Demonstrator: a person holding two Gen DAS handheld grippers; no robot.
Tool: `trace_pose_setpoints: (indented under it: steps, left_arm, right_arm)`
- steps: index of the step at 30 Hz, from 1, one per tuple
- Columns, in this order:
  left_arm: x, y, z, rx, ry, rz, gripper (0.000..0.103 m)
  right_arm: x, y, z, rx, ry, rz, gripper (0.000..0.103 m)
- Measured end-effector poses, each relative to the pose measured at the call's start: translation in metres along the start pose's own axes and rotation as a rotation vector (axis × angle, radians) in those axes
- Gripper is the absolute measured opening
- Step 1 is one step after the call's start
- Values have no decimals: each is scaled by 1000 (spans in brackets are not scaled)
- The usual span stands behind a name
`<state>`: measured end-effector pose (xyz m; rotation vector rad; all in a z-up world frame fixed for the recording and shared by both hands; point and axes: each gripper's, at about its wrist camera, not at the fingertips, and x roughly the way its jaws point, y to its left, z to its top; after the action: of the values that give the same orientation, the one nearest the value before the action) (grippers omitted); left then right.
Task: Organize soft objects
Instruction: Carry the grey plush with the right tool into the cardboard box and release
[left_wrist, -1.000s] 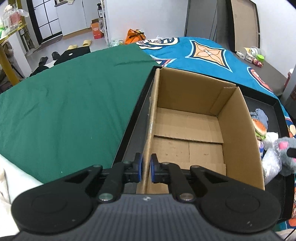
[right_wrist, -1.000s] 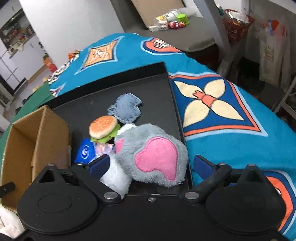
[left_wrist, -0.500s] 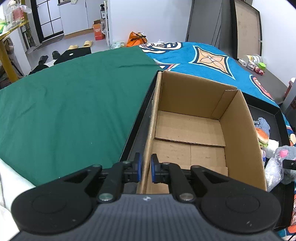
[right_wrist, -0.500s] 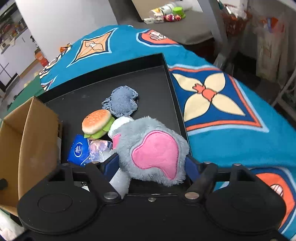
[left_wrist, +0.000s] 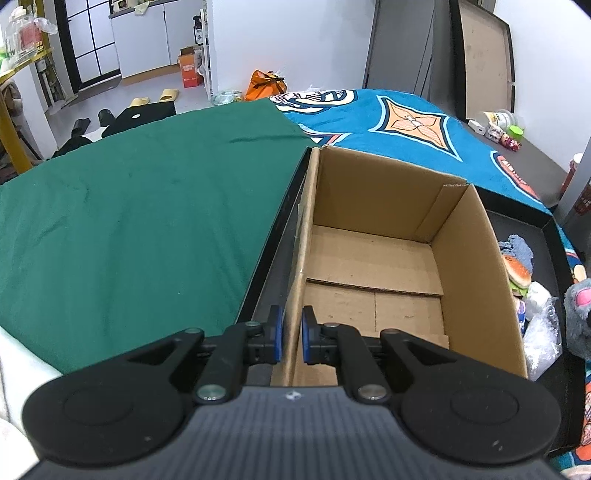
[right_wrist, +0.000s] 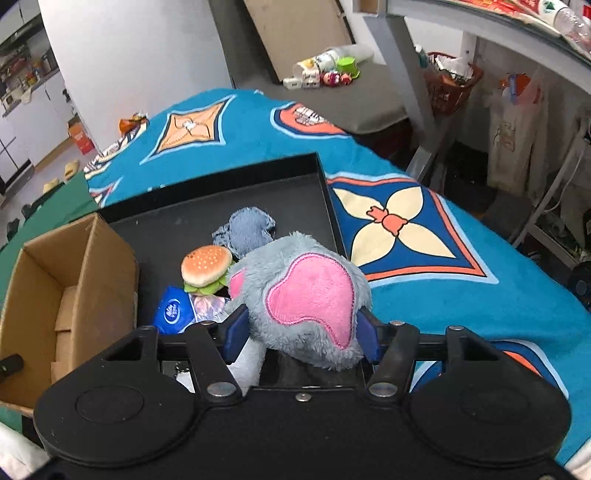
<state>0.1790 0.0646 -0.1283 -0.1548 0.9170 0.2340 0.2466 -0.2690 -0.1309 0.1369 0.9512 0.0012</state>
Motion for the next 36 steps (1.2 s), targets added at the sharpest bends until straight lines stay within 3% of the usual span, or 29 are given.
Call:
trace_pose_setpoints:
  steps: [15, 26, 36]
  left_arm:
    - [-14, -2, -5, 7, 2, 3, 11]
    - [-14, 16, -6, -38, 3, -59, 8]
    - [-16, 32, -5, -82, 2, -59, 9]
  right_arm:
    - [-38, 31, 2, -25, -88, 82, 58]
    - [-54, 75, -4, -148, -130, 151, 58]
    - [-63, 109, -9, -245, -164, 249, 59]
